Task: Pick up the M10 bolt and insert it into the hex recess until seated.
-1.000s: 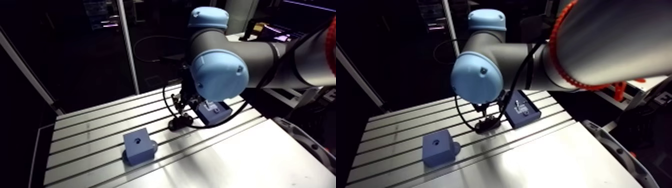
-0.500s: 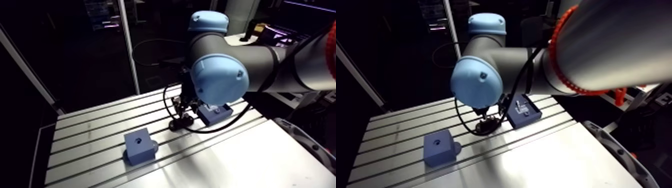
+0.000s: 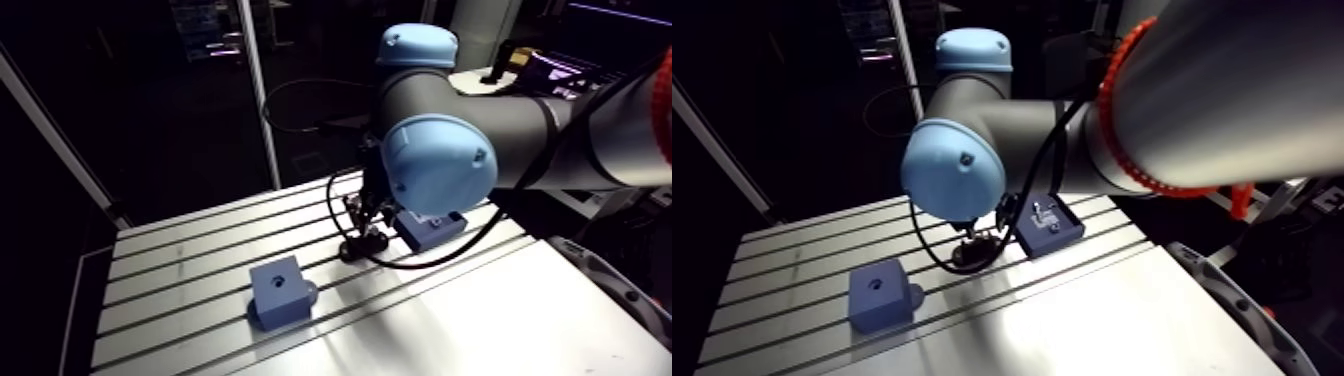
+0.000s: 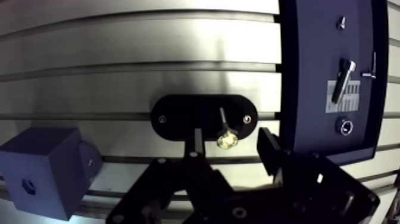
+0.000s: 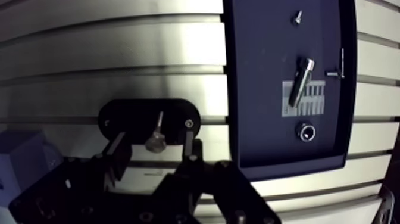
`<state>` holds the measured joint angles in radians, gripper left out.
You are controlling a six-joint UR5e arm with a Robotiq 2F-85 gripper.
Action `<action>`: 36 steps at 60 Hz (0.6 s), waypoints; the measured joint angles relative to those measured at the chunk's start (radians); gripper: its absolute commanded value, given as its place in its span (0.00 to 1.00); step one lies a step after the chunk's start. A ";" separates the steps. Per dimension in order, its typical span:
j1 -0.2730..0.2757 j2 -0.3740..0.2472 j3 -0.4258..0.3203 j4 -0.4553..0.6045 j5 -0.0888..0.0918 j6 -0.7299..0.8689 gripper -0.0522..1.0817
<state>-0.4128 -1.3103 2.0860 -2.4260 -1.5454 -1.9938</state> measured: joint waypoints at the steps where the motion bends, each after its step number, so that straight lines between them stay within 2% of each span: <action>1: 0.000 0.000 0.000 0.000 0.000 0.000 0.44; 36: 0.002 -0.001 0.004 -0.002 0.000 0.000 0.50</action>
<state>-0.4108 -1.3109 2.0902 -2.4277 -1.5455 -1.9942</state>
